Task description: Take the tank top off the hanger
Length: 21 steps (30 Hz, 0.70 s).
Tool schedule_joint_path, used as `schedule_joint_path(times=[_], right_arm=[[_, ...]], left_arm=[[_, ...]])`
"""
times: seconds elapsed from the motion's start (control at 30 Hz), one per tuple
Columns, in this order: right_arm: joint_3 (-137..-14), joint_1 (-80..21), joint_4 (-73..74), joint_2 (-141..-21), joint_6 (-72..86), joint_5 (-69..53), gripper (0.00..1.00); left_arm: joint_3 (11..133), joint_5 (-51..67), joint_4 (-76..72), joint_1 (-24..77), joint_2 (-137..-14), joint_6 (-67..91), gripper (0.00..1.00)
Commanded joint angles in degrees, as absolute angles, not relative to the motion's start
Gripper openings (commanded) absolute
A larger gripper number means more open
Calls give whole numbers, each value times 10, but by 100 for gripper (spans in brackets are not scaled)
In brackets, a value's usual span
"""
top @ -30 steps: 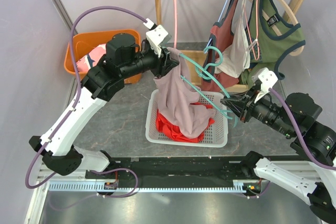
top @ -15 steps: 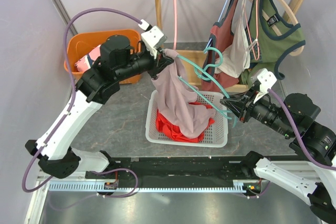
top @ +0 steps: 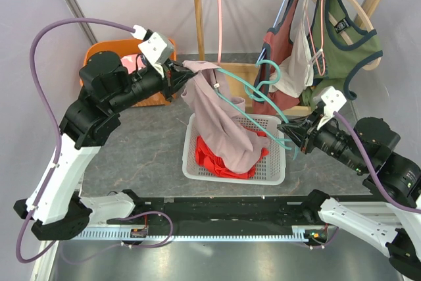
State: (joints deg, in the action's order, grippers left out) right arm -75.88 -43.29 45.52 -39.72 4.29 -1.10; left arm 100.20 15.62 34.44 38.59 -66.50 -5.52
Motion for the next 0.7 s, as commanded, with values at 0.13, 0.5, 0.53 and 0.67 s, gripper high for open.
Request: schedule_joint_path(times=[0.13, 0.5, 0.53, 0.67], right_arm=[[-779, -432, 489, -360, 66, 31, 0], [-938, -432, 633, -324, 92, 112, 0], [-960, -432, 642, -320, 95, 124, 0], [-1012, -432, 685, -304, 116, 132, 0]], left_arm=[[1126, 194, 320, 384, -736, -76, 2], [1232, 185, 318, 475, -851, -129, 2], [1230, 180, 320, 478, -855, -131, 2], [1202, 148, 323, 482, -854, -146, 2]])
